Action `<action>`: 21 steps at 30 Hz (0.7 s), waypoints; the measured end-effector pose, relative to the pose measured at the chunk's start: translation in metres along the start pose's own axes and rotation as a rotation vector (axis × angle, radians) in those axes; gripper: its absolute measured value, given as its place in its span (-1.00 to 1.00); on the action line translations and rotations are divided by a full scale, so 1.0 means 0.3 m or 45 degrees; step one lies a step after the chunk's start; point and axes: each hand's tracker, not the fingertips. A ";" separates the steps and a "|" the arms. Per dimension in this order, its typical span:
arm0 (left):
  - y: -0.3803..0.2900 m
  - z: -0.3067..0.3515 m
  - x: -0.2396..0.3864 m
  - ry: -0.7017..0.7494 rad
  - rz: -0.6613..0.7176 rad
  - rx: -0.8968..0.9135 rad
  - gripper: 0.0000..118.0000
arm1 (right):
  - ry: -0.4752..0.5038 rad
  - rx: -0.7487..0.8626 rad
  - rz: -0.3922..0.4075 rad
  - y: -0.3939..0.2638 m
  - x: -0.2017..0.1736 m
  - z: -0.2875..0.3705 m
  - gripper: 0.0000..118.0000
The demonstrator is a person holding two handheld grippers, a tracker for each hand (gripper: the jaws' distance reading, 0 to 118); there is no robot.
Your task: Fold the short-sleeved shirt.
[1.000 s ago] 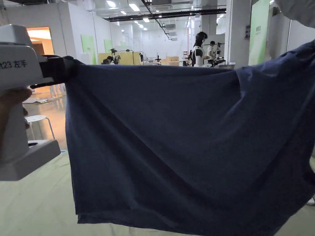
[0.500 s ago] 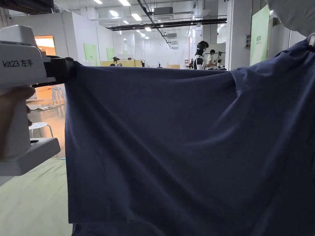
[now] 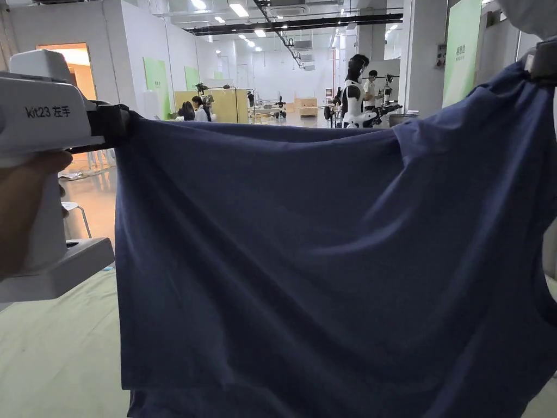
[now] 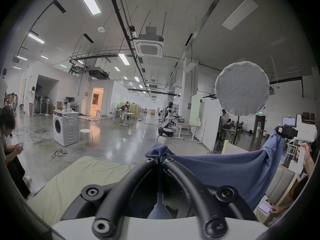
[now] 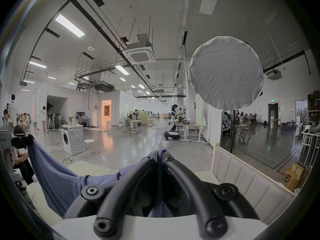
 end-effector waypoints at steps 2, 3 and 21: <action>-0.009 -0.045 -0.014 0.000 0.042 -0.013 -0.93 | -0.005 -0.002 0.013 -0.015 -0.022 -0.047 -0.93; -0.016 -0.064 -0.019 -0.004 0.058 -0.011 -0.93 | -0.005 -0.006 0.031 -0.022 -0.032 -0.069 -0.93; -0.125 -0.508 -0.082 0.034 0.084 -0.094 -0.93 | -0.070 -0.004 0.013 -0.127 -0.126 -0.448 -0.93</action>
